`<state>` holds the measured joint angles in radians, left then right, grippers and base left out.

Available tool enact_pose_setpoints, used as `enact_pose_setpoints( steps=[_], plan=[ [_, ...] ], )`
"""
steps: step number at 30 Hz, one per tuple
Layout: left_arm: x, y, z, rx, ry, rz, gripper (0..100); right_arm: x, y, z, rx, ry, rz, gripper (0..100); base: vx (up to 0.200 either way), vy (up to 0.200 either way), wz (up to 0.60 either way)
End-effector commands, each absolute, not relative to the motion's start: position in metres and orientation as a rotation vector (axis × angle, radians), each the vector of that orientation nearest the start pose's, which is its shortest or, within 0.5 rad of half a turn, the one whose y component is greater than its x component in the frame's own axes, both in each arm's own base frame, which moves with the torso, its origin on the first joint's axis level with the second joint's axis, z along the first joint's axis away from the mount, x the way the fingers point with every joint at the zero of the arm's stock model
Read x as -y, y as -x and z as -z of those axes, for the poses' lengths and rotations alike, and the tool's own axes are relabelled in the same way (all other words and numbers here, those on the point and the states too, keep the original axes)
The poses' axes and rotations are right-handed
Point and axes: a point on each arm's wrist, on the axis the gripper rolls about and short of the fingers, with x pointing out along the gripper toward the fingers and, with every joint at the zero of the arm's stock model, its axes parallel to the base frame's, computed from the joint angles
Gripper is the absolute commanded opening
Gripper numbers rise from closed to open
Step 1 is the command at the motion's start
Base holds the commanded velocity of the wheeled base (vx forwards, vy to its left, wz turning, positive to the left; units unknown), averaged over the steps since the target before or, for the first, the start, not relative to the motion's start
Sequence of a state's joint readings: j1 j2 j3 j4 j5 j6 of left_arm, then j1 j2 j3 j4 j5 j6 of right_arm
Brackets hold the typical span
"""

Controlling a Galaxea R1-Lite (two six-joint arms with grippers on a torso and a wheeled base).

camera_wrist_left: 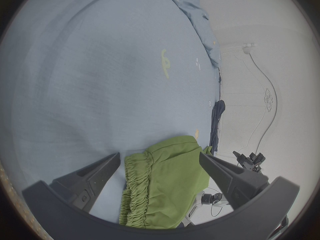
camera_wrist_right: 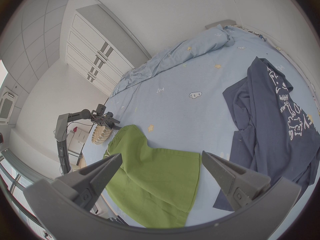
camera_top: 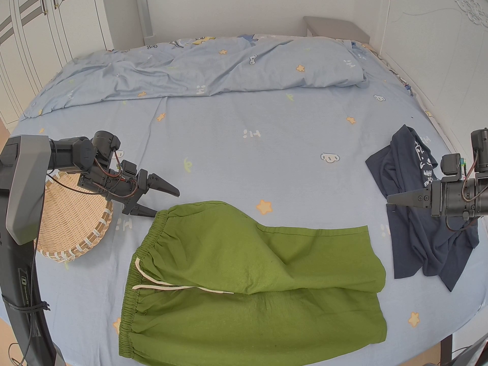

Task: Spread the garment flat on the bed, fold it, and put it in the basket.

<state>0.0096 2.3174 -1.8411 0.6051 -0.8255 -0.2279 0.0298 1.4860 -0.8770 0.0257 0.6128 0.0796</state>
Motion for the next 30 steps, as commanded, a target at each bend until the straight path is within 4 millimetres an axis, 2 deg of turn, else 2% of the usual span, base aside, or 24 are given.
enact_pose_setpoints(
  steps=[1, 9, 10, 24, 28, 29, 30],
  plan=[
    [0.011, -0.438, -0.121, -1.111, 0.652, 0.614, 100, -0.021, -0.240, -0.202, -0.646, -0.259, -0.599, 100, 0.000, 0.000, 0.00],
    [0.017, -0.437, -0.116, -1.135, 0.651, 0.624, 100, -0.021, -0.240, -0.201, -0.649, -0.260, -0.599, 100, 0.000, 0.000, 0.00],
    [0.017, -0.436, -0.115, -1.137, 0.651, 0.624, 0, -0.021, -0.240, -0.201, -0.649, -0.260, -0.599, 100, 0.000, 0.000, 0.00],
    [0.017, -0.435, -0.117, -1.136, 0.651, 0.625, 0, -0.023, -0.243, -0.197, -0.666, -0.262, -0.601, 100, 0.000, 0.000, 0.00],
    [0.011, -0.431, -0.125, -1.117, 0.653, 0.616, 0, -0.022, -0.246, -0.193, -0.681, -0.267, -0.598, 100, 0.000, 0.000, 0.00],
    [0.005, -0.425, -0.137, -1.092, 0.652, 0.610, 0, -0.021, -0.252, -0.188, -0.698, -0.272, -0.592, 100, 0.000, 0.000, 0.00],
    [-0.001, -0.422, -0.140, -1.083, 0.658, 0.603, 0, -0.021, -0.254, -0.186, -0.702, -0.276, -0.590, 100, 0.000, 0.000, 0.00]
  ],
)
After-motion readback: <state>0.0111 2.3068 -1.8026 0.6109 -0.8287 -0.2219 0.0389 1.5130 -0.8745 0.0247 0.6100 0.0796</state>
